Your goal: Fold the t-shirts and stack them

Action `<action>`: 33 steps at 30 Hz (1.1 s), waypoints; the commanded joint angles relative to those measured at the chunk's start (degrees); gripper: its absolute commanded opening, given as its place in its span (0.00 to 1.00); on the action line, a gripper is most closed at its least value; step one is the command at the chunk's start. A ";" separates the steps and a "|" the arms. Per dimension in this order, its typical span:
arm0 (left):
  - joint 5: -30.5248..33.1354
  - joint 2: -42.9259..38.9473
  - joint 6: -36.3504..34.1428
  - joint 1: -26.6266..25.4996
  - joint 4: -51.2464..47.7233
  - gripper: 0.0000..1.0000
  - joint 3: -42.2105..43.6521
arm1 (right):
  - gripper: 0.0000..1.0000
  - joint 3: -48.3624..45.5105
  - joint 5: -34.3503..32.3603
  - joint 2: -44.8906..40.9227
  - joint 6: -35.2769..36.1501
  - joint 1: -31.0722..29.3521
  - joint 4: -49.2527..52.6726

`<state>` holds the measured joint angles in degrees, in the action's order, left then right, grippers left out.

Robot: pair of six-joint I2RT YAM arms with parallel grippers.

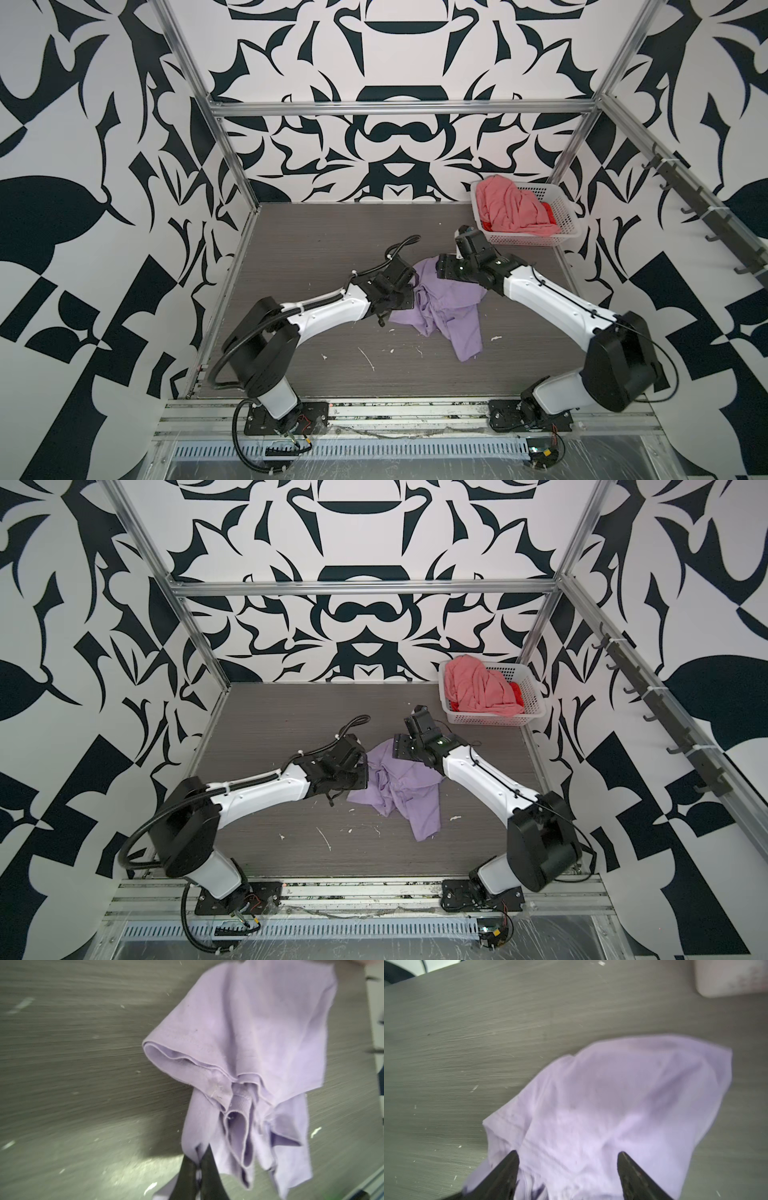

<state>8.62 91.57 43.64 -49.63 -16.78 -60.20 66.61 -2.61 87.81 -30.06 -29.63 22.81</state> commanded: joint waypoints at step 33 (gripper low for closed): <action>6.72 -12.23 23.42 2.12 12.27 0.03 28.49 | 0.61 25.87 -2.92 31.78 -5.33 -14.98 17.54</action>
<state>12.97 80.99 64.97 -47.86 -4.67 -32.25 91.44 -0.78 120.60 -32.73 -44.10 33.45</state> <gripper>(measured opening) 0.070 0.624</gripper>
